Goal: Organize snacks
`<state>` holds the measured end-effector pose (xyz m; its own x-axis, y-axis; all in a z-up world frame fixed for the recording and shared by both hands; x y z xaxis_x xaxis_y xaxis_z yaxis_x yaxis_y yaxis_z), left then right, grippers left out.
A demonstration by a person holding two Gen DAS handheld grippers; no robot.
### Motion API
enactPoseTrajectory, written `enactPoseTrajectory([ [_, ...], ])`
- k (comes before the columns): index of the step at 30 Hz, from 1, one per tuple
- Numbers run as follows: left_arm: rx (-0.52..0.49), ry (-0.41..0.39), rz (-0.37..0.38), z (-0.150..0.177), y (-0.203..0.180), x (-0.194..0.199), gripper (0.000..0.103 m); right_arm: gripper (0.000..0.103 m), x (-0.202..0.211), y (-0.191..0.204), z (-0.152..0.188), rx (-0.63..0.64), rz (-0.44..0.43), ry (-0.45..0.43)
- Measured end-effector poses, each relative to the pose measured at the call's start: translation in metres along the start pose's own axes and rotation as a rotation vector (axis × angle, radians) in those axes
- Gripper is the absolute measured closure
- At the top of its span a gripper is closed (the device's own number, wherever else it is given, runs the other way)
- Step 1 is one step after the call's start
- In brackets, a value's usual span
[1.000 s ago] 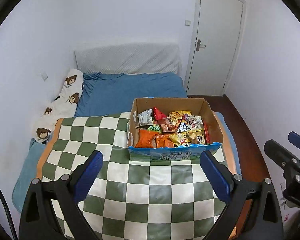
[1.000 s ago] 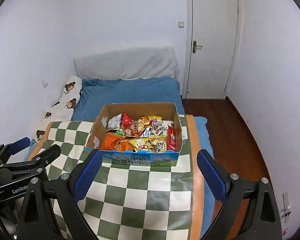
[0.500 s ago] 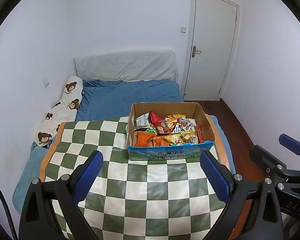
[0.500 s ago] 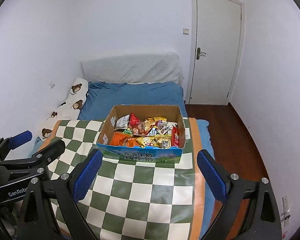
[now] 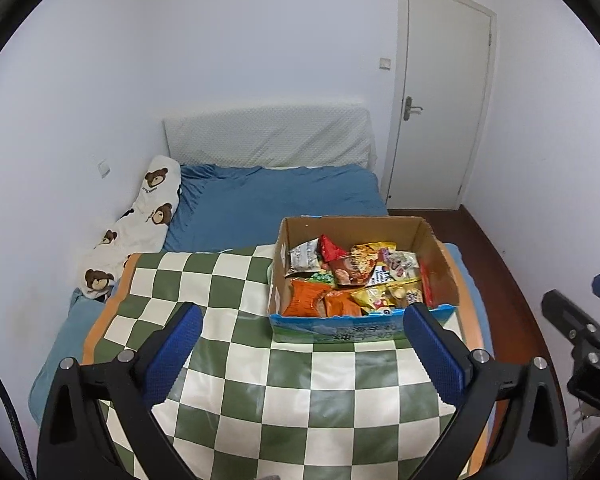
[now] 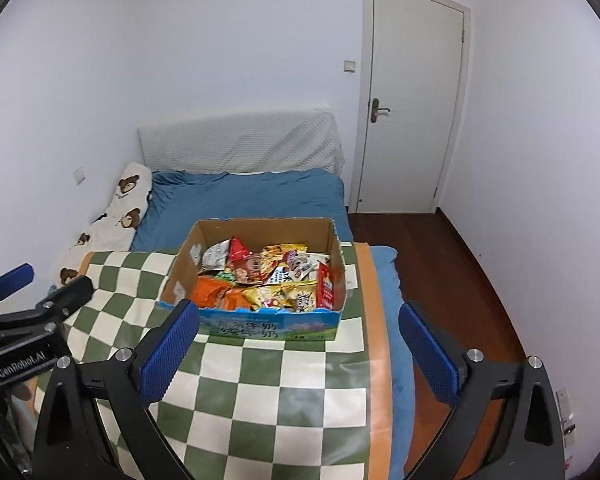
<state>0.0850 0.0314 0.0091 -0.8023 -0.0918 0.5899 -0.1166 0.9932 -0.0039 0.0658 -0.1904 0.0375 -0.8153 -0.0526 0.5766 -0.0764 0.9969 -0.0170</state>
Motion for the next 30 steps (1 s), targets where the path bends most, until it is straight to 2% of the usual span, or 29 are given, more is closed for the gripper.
enactPoseTrajectory([
  [6,0.005,0.061,-0.007,-0.001,-0.003,-0.036,0.000,0.001,-0.035,-0.004,-0.005,-0.003,0.020,0.026],
  [17,-0.006,0.149,-0.001,-0.004,-0.013,-0.091,0.000,0.001,-0.106,-0.007,0.000,-0.028,0.046,0.135],
  [30,-0.001,0.180,0.005,-0.004,-0.017,-0.119,0.000,0.001,-0.141,-0.012,0.002,-0.042,0.070,0.183],
])
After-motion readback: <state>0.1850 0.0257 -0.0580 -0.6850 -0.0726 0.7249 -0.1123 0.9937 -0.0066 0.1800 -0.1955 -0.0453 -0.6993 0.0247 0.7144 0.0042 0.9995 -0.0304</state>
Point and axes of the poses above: each gripper's, at about its wrist camera, not at the fingertips, and x roughly against the way its jaws point, y to its left, z to its underside, the point moved 1 cm from there along -x, roughly the way its jaws point, and after that the axes turned 5 degrees about -y, right-handed, at the moved point
